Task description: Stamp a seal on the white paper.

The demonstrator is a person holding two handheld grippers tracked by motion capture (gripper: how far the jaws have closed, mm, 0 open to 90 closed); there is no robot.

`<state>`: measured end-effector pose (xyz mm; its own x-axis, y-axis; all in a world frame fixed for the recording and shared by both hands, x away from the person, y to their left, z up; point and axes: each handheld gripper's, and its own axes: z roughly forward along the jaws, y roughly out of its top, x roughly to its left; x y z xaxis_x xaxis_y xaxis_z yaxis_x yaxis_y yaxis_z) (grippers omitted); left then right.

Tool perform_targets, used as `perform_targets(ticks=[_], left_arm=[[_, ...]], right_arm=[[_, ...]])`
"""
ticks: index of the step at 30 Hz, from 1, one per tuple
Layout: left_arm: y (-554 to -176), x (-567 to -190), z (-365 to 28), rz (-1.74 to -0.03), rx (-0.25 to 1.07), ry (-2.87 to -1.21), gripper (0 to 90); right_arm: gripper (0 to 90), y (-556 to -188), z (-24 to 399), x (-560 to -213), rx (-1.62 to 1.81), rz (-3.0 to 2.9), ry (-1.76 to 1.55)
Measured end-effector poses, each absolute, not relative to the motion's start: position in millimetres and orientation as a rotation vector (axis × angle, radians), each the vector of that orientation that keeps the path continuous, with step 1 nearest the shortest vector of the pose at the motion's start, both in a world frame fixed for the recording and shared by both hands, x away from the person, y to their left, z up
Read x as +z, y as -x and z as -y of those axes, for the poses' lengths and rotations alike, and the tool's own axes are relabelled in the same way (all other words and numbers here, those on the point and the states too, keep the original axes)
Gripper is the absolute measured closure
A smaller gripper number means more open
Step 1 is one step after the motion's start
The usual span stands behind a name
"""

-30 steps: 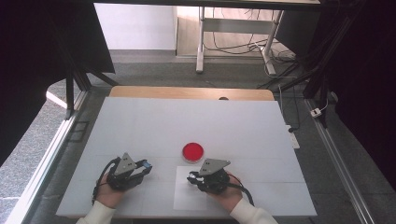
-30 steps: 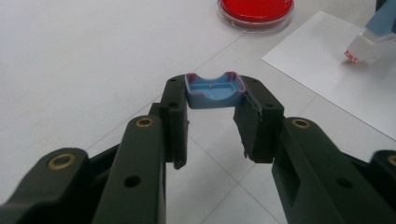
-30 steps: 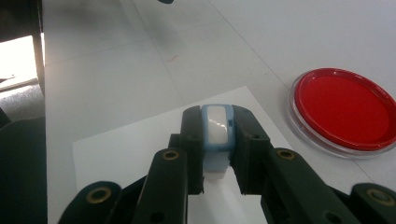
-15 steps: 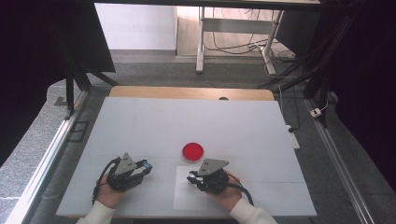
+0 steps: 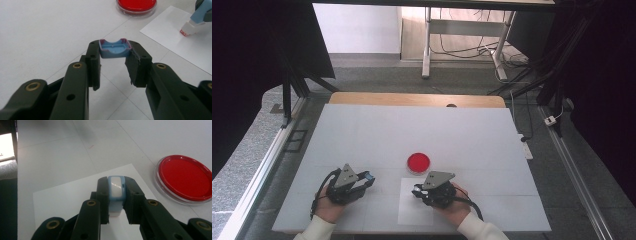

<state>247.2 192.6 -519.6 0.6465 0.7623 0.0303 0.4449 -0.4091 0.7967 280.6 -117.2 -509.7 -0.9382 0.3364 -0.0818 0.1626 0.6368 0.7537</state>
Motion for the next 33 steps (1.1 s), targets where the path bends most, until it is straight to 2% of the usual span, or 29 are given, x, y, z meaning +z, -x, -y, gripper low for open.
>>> perform_targets(ticks=[33], left_arm=[[-246.7, -519.3, -193.4, -0.945, 0.509, -2.062, 64.8]], right_arm=[[75.9, -279.8, 116.1, -515.8, 1.18, -2.645, -0.463]])
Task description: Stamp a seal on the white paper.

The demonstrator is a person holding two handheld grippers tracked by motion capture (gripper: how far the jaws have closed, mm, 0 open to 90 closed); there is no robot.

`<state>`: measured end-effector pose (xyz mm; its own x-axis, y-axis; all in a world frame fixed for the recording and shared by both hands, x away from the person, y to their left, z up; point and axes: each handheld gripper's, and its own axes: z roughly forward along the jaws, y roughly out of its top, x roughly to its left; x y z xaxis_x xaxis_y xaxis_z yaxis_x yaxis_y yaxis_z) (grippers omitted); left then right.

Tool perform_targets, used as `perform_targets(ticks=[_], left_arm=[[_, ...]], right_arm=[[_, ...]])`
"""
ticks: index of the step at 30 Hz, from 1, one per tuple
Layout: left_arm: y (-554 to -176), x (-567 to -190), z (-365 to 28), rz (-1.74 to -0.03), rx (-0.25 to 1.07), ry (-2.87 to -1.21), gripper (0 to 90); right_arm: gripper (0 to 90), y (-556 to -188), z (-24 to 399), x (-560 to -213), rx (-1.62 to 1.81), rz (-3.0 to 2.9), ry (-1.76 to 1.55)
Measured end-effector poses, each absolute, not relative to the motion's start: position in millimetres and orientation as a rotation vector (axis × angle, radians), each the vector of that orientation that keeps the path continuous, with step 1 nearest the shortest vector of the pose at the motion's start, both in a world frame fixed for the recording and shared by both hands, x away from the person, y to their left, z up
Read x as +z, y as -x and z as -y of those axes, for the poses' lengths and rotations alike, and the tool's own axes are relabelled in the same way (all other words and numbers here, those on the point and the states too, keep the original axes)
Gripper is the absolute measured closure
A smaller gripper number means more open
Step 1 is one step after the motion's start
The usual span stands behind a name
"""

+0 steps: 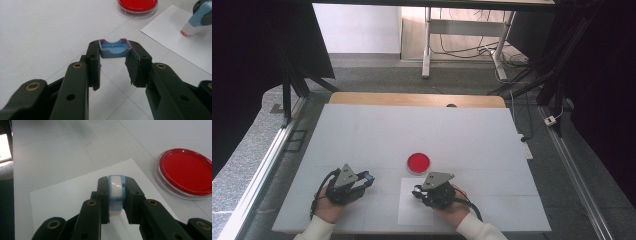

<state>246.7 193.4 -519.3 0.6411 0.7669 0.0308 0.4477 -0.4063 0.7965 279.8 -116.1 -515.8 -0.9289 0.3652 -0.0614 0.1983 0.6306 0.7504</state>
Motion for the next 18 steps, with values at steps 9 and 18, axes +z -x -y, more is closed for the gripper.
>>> perform_targets(ticks=[9, 18], left_arm=[[-247.1, -519.4, -194.0, -0.946, 0.508, -2.064, 64.8], [-247.2, -519.6, -193.8, -0.947, 0.507, -2.063, 64.8]], right_arm=[[76.0, -279.5, 116.7, -515.3, 1.167, -2.653, -0.454], [76.0, -279.0, 117.2, -516.5, 1.181, -2.642, -0.454]])
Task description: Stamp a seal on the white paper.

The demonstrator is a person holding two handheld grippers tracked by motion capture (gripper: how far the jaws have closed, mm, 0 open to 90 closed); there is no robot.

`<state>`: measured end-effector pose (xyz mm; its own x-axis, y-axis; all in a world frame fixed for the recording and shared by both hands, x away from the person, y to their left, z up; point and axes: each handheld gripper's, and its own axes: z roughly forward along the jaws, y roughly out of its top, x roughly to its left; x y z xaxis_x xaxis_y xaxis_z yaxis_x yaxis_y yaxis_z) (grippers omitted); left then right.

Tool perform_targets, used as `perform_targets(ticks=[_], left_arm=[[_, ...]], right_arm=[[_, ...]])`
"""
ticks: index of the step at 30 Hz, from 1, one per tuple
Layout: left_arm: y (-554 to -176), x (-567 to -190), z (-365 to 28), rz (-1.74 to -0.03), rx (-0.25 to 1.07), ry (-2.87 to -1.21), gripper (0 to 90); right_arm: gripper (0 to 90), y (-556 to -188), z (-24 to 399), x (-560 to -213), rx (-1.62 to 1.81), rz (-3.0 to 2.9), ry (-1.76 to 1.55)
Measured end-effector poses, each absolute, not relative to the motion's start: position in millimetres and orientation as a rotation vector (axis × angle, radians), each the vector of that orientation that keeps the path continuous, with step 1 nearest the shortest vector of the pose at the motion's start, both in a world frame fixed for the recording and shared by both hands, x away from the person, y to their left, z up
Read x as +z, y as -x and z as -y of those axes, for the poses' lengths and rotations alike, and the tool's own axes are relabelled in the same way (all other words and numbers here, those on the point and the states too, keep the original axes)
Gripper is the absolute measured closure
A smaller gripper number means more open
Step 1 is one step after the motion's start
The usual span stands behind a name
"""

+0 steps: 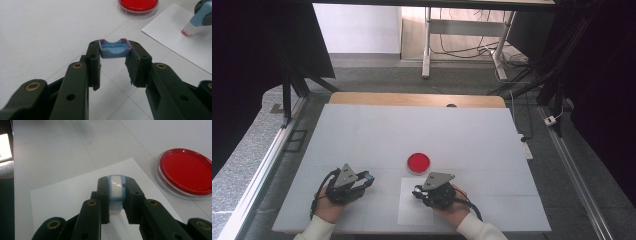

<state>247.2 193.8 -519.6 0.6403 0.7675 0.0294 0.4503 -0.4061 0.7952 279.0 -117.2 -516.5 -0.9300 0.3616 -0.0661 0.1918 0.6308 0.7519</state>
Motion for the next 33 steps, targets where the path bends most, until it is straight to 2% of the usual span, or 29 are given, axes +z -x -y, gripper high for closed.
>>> perform_targets(ticks=[33], left_arm=[[-248.3, -520.3, -194.8, -0.951, 0.51, -2.061, 64.7]], right_arm=[[75.3, -279.8, 120.0, -511.7, 1.217, -2.631, -0.454]])
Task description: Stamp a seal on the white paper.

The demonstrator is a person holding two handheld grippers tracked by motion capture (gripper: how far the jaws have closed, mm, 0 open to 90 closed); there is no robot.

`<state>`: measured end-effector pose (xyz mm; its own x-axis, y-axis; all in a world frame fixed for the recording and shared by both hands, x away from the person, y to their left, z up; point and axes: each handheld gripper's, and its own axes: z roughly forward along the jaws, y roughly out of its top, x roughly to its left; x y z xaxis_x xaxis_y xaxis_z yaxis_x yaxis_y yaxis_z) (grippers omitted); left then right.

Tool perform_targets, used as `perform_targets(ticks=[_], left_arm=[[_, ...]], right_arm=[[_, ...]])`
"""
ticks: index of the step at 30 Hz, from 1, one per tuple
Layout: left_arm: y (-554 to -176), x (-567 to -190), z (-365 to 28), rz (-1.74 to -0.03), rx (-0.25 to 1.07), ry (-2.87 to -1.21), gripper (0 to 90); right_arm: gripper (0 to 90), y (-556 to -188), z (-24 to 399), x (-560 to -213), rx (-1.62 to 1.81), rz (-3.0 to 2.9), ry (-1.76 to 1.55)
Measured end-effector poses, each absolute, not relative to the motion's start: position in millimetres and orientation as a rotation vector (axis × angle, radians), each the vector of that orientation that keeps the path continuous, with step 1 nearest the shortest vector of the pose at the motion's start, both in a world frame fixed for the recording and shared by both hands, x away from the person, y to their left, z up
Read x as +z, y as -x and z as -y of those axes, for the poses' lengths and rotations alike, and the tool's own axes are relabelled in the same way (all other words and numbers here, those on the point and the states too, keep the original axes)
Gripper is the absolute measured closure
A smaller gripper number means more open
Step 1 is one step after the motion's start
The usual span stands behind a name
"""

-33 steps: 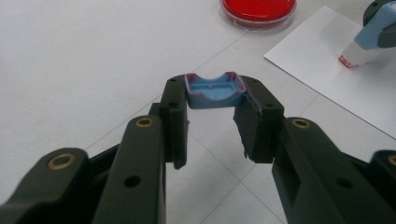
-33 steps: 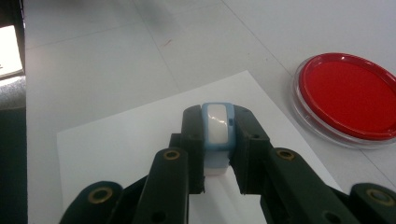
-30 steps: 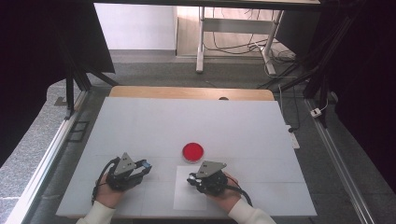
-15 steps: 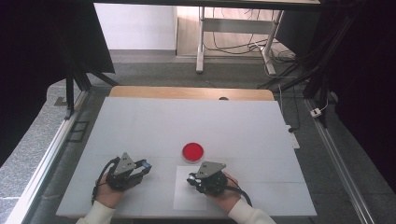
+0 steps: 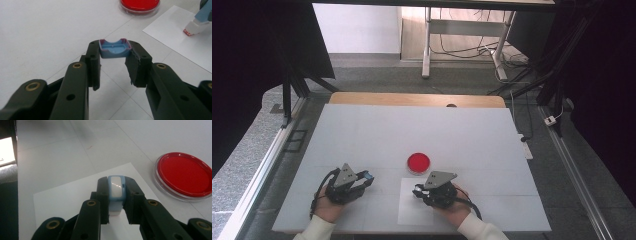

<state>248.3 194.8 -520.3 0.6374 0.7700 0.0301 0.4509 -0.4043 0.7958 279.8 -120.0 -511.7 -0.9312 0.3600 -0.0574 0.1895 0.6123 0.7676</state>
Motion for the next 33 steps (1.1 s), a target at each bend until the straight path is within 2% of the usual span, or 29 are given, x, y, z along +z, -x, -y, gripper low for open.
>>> perform_targets(ticks=[9, 33], left_arm=[[-248, -521, -195, -0.952, 0.51, -2.06, 64.6], [-249, -521, -195, -0.951, 0.509, -2.063, 64.6]], right_arm=[[75.3, -281, 130, -497, 1.312, -2.573, -0.485], [75.3, -292, 151, -484, 1.443, -2.453, -0.615]])
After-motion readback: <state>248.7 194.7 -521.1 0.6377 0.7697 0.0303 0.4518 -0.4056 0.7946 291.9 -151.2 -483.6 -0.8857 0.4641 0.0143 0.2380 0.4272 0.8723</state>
